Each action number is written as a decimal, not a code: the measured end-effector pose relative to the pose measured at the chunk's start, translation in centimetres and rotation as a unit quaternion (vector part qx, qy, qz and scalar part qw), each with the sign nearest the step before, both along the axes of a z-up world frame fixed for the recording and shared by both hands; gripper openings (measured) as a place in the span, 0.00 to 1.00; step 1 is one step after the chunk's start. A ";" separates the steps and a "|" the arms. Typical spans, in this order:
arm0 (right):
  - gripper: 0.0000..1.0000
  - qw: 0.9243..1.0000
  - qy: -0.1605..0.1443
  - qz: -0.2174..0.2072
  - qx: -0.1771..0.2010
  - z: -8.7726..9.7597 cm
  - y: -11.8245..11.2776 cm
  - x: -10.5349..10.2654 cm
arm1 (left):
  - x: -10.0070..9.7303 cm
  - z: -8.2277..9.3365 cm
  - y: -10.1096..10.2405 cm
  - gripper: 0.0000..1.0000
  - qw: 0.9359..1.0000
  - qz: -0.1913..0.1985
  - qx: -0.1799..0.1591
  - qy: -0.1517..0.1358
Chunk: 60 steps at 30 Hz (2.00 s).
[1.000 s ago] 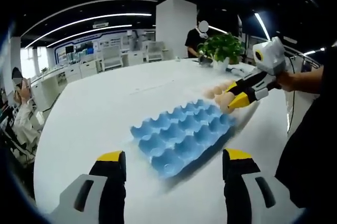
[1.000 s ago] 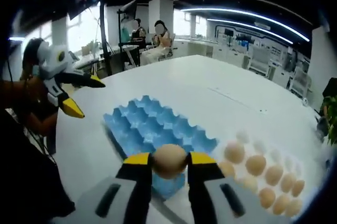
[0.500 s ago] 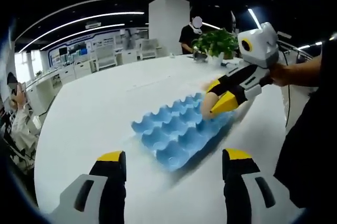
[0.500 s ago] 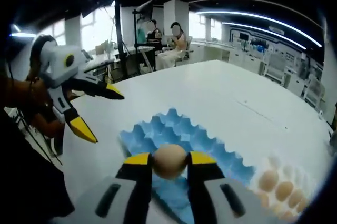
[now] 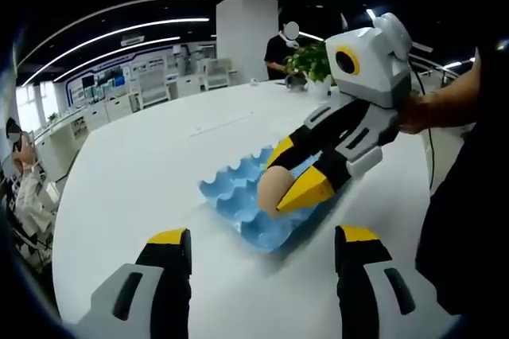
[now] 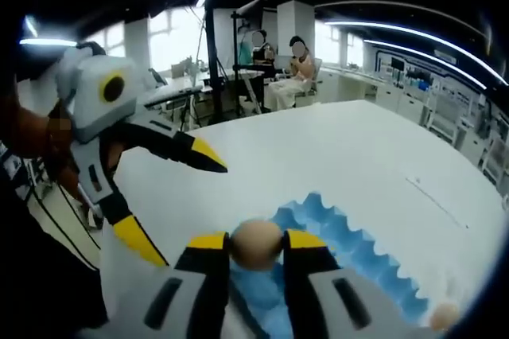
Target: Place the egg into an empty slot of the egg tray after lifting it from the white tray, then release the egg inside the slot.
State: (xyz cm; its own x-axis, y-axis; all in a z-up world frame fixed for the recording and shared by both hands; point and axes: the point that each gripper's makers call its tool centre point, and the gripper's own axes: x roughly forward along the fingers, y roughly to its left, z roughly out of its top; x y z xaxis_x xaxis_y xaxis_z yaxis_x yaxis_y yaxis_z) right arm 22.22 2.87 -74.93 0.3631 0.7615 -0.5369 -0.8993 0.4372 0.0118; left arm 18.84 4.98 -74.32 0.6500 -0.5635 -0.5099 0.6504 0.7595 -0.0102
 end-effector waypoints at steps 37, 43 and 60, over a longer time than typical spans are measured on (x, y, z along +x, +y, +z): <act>0.26 0.998 -0.032 0.050 -0.026 -3.4 1.6 -0.5 | 0.0 -0.3 0.1 0.73 1.000 -0.004 0.001 -0.001; 0.27 0.998 -0.035 0.046 -0.027 -3.3 1.5 -0.6 | -0.2 -0.4 0.1 0.73 1.000 -0.004 0.002 -0.002; 0.28 0.999 -0.040 -0.031 0.003 -1.3 -4.2 0.0 | -0.3 -0.1 -1.0 0.73 1.000 -0.003 0.006 -0.005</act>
State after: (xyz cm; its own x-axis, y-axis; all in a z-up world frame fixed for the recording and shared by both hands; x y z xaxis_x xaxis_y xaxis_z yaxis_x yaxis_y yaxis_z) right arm 22.23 -1.30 -76.25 0.4517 0.7390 -0.4998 -0.8685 0.4925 -0.0566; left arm 18.57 3.93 -74.39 0.6517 -0.5617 -0.5097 0.6556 0.7551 0.0061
